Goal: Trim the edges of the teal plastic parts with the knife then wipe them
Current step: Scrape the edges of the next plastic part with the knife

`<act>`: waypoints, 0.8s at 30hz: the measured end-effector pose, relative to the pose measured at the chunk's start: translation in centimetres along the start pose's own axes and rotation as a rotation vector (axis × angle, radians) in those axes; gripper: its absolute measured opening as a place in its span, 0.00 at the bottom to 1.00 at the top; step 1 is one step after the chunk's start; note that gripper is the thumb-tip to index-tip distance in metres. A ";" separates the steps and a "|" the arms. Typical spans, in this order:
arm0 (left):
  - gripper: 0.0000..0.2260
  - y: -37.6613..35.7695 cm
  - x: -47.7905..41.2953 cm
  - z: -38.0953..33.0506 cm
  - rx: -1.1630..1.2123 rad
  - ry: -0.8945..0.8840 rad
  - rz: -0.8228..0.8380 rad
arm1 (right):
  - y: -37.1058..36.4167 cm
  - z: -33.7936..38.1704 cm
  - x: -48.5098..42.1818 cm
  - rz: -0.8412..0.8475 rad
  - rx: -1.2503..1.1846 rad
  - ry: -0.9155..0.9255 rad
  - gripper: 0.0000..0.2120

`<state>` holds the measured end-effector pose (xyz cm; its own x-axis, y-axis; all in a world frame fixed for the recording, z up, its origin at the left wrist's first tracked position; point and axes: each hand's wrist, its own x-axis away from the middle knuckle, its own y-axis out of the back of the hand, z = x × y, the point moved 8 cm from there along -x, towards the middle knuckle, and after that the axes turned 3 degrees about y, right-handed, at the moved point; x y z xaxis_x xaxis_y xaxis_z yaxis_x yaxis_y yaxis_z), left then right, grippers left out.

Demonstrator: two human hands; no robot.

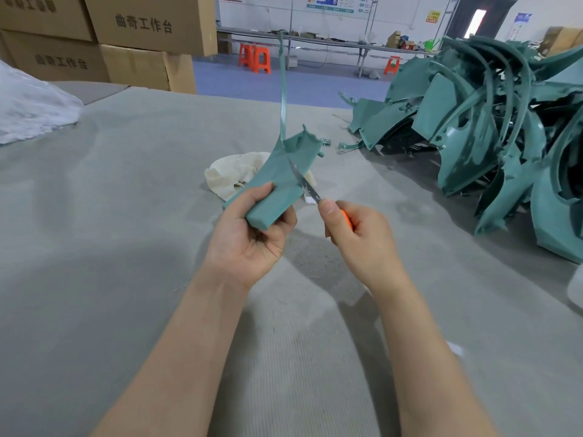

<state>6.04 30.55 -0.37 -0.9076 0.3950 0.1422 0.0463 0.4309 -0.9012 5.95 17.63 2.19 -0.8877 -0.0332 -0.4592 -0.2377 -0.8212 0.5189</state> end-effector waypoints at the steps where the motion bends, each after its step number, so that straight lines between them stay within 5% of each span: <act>1: 0.08 0.0 0.0 0.0 0.000 0.002 0.000 | 0.1 0.0 0.0 -0.012 0.012 0.004 0.40; 24: 0.14 0.2 -0.1 0.8 -0.065 0.065 -0.059 | 3.3 -1.8 -0.2 -0.387 0.242 -0.178 0.29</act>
<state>5.82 29.94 -0.95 -0.8805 0.4187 0.2224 0.0226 0.5057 -0.8624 6.04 13.88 2.67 -0.7646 0.3635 -0.5322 -0.6297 -0.5976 0.4964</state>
